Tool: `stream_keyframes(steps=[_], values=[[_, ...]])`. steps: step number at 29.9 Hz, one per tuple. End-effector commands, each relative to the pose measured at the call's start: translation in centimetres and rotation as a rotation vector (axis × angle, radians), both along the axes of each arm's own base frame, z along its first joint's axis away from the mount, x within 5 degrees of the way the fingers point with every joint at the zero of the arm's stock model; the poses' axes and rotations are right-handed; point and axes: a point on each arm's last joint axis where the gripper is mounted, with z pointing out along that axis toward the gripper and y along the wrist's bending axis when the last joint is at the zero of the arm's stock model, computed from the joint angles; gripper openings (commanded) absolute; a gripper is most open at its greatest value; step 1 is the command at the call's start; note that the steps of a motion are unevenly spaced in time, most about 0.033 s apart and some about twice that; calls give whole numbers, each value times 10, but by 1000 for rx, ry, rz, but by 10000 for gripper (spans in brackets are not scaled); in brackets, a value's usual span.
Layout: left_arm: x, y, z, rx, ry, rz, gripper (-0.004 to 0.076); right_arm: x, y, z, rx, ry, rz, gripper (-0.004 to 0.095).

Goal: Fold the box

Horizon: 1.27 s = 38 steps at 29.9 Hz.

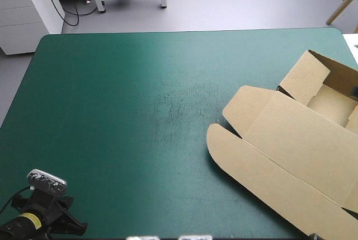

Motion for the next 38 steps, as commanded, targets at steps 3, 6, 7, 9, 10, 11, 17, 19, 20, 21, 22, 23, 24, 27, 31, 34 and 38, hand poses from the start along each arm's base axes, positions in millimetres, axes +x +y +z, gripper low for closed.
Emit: stream_keyframes(steps=[3, 6, 7, 9, 10, 11, 17, 19, 20, 21, 22, 23, 24, 27, 31, 34, 38], values=[[7, -5, 6, -64, -80, 3, -10, -48, 57, 2, -103, -184, 168, -8], [8, -5, 7, -66, -90, 2, -10, -70, 81, -14, -96, -207, 283, -8], [8, -5, 7, -68, -97, 2, -10, -77, 87, -21, -94, -209, 322, -8], [8, -5, 8, -75, -116, 1, -10, -89, 96, -36, -83, -201, 384, -8], [7, -5, 8, -76, -119, 0, -10, -96, 99, -43, -83, -202, 409, -8], [6, -5, 8, -78, -125, -1, -10, -102, 101, -48, -88, -208, 428, -8], [3, -4, 9, -80, -137, -3, -10, -128, 107, -88, -142, -196, 514, -10], [3, -4, 8, -79, -130, -3, -10, -135, 108, -98, -163, -203, 529, -10], [3, -4, 8, -79, -130, -3, -10, -138, 109, -101, -169, -210, 531, -10], [3, -3, 8, -74, -128, -2, -10, -140, 109, -105, -172, -214, 532, -10], [3, -3, 8, -74, -128, -2, -10, -142, 109, -108, -179, -224, 532, -10], [3, -3, 8, -74, -128, -2, -10, -143, 109, -110, -191, -236, 534, -10], [3, -3, 8, -74, -128, -2, -10, -144, 109, -113, -205, -248, 539, -10], [3, -3, 8, -74, -128, -2, -10, -145, 109, -121, -226, -268, 540, -15], [3, -3, 8, -74, -128, -2, -10, -144, 108, -122, -236, -277, 542, -19], [3, -3, 8, -74, -128, -2, -10, -144, 108, -122, -236, -277, 542, -19], [3, -3, 8, -74, -128, -2, -10, -144, 108, -122, -236, -277, 542, -19]])
